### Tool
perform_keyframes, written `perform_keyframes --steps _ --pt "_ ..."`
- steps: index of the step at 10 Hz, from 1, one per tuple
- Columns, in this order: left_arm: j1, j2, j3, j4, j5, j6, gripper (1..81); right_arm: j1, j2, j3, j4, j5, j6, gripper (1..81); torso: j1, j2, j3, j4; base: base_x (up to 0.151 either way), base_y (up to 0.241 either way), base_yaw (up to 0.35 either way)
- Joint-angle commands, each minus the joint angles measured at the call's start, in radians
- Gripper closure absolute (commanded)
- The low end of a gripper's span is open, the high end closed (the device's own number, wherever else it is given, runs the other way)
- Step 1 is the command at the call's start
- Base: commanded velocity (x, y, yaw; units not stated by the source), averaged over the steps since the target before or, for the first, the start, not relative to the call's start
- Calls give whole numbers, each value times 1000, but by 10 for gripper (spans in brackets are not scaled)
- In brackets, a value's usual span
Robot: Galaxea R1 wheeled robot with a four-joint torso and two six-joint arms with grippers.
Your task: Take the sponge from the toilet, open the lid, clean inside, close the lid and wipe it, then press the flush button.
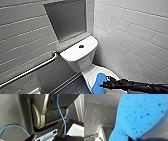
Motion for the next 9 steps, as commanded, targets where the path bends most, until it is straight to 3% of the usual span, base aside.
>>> perform_keyframes --steps 1,6,9 --pt "21 -6 11 -7 79 4 10 184 140 -136 -14 -28 0 811 0 0 0 0 0 0 0" --pt "26 -16 11 -9 83 1 10 158 362 -504 -3 64 2 811 0 0 0 0 0 0 0" --pt "27 -11 11 -7 83 0 10 114 382 -536 -3 75 2 811 0 0 0 0 0 0 0"
